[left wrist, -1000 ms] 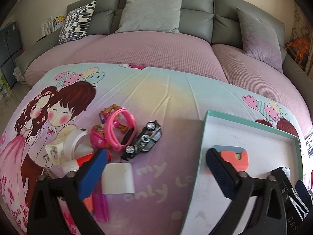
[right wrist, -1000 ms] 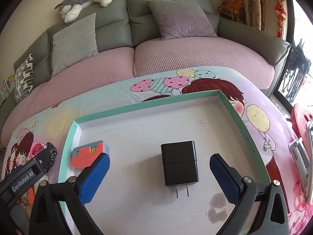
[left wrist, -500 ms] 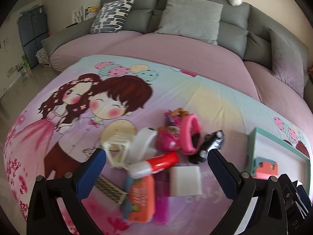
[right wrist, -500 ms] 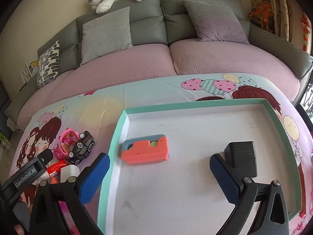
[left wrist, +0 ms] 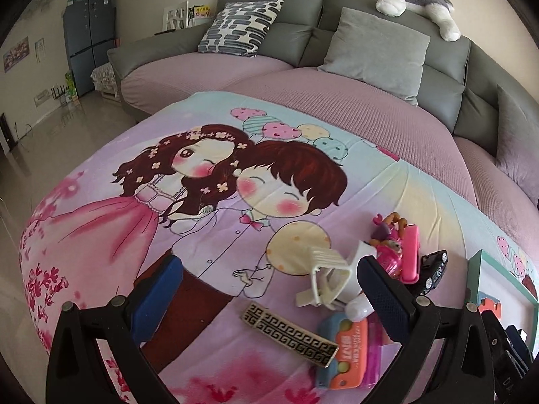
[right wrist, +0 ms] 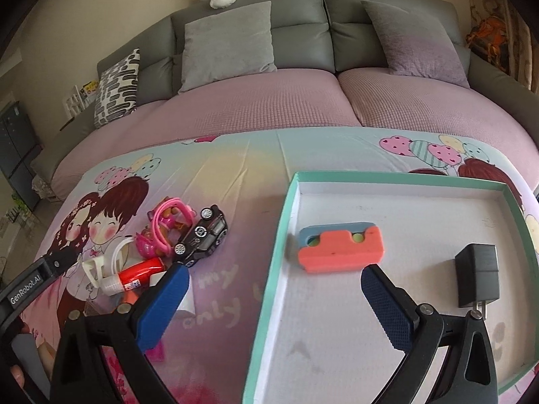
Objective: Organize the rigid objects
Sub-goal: 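Move both grippers back toward the pile of items, then grasp the gold patterned bar with the left gripper while the right gripper grasps the orange box cutter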
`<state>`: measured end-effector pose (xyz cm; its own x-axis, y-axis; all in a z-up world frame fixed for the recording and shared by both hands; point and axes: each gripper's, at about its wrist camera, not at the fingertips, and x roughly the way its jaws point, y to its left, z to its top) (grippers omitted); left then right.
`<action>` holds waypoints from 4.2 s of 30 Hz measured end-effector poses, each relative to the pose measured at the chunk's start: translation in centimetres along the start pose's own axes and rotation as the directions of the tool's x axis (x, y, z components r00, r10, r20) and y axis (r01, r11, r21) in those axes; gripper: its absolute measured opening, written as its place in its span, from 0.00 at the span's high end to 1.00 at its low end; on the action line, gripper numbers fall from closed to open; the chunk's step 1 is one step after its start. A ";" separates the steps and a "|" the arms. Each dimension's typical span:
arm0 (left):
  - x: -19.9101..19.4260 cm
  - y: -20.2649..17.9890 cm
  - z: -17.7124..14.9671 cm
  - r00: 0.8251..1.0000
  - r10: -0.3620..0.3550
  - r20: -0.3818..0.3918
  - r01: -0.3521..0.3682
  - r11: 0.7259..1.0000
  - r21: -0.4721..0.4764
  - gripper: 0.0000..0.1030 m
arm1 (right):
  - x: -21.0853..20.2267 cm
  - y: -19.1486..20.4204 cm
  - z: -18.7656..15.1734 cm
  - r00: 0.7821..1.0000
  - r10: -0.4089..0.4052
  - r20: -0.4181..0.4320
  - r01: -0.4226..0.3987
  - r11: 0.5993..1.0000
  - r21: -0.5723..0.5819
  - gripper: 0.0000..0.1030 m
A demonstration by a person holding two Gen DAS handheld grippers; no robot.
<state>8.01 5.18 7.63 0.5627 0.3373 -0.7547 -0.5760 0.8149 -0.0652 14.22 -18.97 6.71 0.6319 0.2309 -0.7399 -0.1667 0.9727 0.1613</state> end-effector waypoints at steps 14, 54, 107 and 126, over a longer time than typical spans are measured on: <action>1.5 3.1 -1.3 0.990 -0.075 -0.121 0.079 0.996 0.029 0.00 | 1.4 6.2 -1.8 0.994 0.087 -0.063 -0.093 0.989 -0.114 0.00; 4.7 1.3 -3.7 0.921 -0.287 -0.264 0.340 0.923 0.182 0.01 | 1.0 4.8 -2.2 0.993 0.092 -0.076 -0.092 0.996 0.003 0.00; 3.9 7.9 -1.5 0.961 -0.198 -0.195 0.203 0.979 0.005 0.19 | 2.1 13.1 -5.9 0.975 0.159 -0.154 -0.198 0.937 -0.286 0.41; 4.6 8.1 -1.8 0.956 -0.201 -0.212 0.204 0.979 -0.007 0.19 | 3.8 15.3 -7.3 0.972 0.155 -0.177 -0.205 0.928 -0.311 0.56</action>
<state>4.85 12.51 2.51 0.5285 0.0592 -0.8469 -0.4527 0.8635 -0.2222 8.55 -3.40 1.65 0.4543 0.3717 -0.8096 -0.5195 0.8488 0.0983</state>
